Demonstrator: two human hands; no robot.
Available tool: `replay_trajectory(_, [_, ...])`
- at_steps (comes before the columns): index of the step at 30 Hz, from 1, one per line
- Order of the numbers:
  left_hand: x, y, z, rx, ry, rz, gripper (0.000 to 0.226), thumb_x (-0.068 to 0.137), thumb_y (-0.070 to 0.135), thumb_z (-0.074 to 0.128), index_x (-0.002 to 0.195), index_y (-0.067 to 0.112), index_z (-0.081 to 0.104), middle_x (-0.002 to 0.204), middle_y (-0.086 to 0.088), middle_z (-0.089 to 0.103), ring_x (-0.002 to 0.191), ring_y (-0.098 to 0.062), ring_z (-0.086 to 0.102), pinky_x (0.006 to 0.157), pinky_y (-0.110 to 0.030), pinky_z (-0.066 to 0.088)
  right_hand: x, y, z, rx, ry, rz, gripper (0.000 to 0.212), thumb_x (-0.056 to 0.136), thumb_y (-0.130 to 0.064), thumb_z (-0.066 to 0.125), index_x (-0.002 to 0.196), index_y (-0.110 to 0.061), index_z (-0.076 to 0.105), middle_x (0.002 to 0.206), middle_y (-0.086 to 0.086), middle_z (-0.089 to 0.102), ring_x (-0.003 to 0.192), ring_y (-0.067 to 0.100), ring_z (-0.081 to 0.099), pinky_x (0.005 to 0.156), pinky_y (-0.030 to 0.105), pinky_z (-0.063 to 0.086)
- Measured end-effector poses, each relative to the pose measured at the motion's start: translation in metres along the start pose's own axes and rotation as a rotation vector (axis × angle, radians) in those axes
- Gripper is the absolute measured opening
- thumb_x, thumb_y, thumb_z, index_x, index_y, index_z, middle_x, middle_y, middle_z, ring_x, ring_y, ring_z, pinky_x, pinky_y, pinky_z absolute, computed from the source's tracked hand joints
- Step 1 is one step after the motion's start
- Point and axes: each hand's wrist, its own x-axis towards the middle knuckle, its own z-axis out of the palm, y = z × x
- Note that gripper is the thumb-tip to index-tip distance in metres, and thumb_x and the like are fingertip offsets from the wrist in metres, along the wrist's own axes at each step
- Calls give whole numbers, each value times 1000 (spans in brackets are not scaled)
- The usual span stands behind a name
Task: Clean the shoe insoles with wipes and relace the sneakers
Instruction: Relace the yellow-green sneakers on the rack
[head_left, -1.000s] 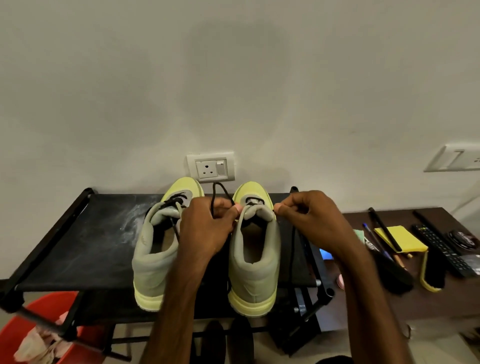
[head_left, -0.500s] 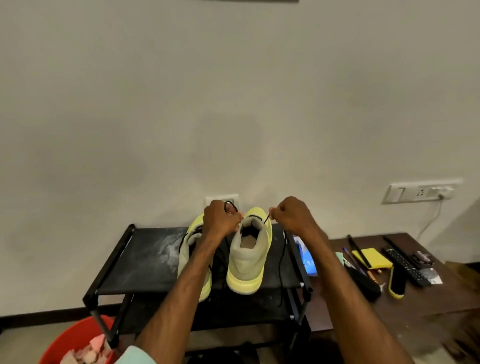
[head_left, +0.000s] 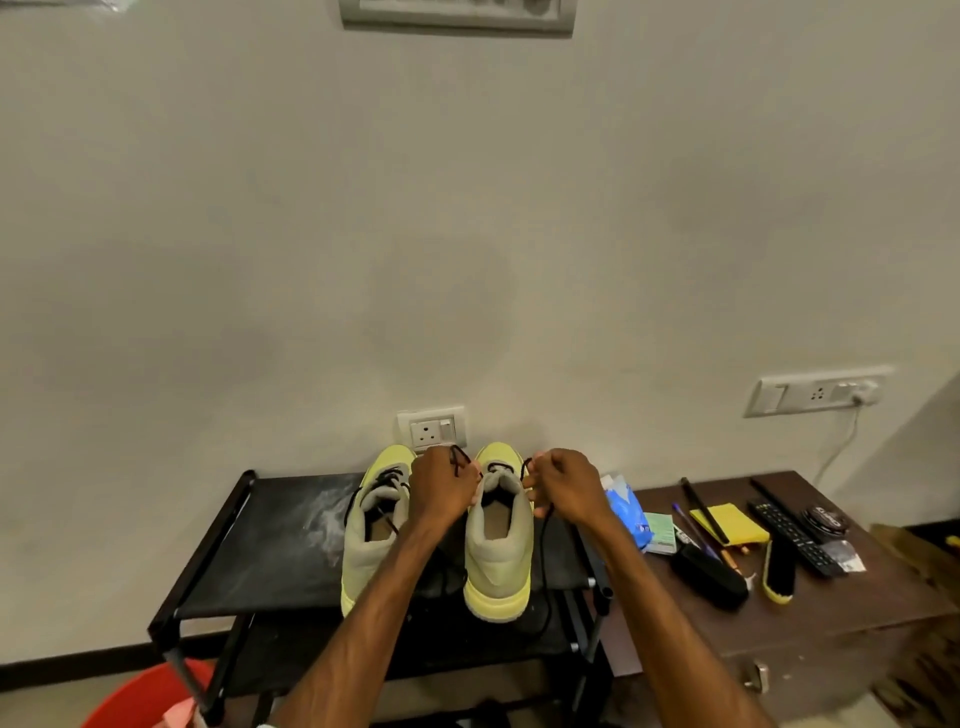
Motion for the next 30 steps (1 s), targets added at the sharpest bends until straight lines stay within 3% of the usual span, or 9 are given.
replay_trajectory(3, [4, 1, -5, -40, -22, 7, 24, 90, 19, 69, 67, 16, 72, 58, 0, 70, 52, -18, 69, 65, -40, 62, 1, -2, -2, -51, -16, -14, 34, 104, -21, 51, 85, -1, 71, 72, 9, 70, 54, 17, 64, 57, 35, 58])
replay_trajectory(7, [9, 19, -24, -140, 108, 28, 18, 90, 17, 67, 73, 12, 73, 67, 1, 73, 47, -13, 65, 53, -37, 60, 11, -24, -8, -285, 13, -58, 50, 100, -33, 52, 61, -6, 62, 60, 13, 60, 71, 39, 68, 69, 36, 51])
replay_trajectory(9, [10, 32, -36, -206, 118, 25, 16, 92, 13, 67, 79, 6, 74, 72, -4, 75, 43, -10, 62, 48, -31, 58, 10, -42, -13, -302, -1, -79, 50, 101, -33, 51, 56, -14, 58, 64, 13, 61, 75, 38, 68, 70, 35, 46])
replay_trajectory(12, [12, 52, -54, -272, 104, 65, 14, 91, 11, 68, 80, 6, 76, 73, -6, 75, 42, -8, 61, 46, -22, 53, 2, -72, -24, -293, -17, -138, 41, 104, -30, 48, 69, -20, 66, 90, 16, 74, 88, 30, 68, 81, 35, 48])
replay_trajectory(14, [14, 67, -68, -317, 103, 87, 15, 90, 11, 70, 76, 11, 76, 70, -5, 74, 45, -13, 63, 51, -27, 57, -4, -92, -31, -282, -21, -177, 37, 105, -29, 47, 77, -17, 69, 96, 16, 75, 92, 29, 68, 79, 34, 45])
replay_trajectory(19, [18, 115, -99, -393, 80, 200, 8, 89, 14, 73, 88, 10, 79, 75, -4, 76, 55, -15, 66, 64, -29, 62, -15, -147, -48, -303, 17, -315, 44, 106, -31, 49, 94, 1, 77, 93, 8, 74, 93, 27, 69, 69, 27, 41])
replay_trajectory(22, [19, 150, -114, -389, 75, 293, 10, 90, 16, 74, 93, 8, 79, 77, -3, 76, 58, -15, 68, 64, -28, 61, -17, -179, -58, -284, 56, -397, 41, 104, -34, 53, 92, -5, 80, 87, 1, 74, 91, 20, 70, 71, 22, 44])
replay_trajectory(25, [21, 183, -132, -389, 68, 347, 10, 90, 15, 74, 91, 7, 79, 76, -4, 76, 58, -15, 68, 63, -26, 61, -18, -207, -70, -170, 59, -439, 34, 100, -33, 60, 85, -11, 82, 86, 0, 78, 90, 13, 73, 81, 28, 50])
replay_trajectory(30, [25, 226, -151, -394, 59, 425, 12, 90, 15, 74, 95, 5, 78, 77, -5, 76, 61, -16, 71, 65, -26, 61, -24, -242, -85, -94, 80, -467, 25, 96, -24, 66, 83, -7, 80, 79, 1, 78, 78, 10, 75, 67, 21, 44])
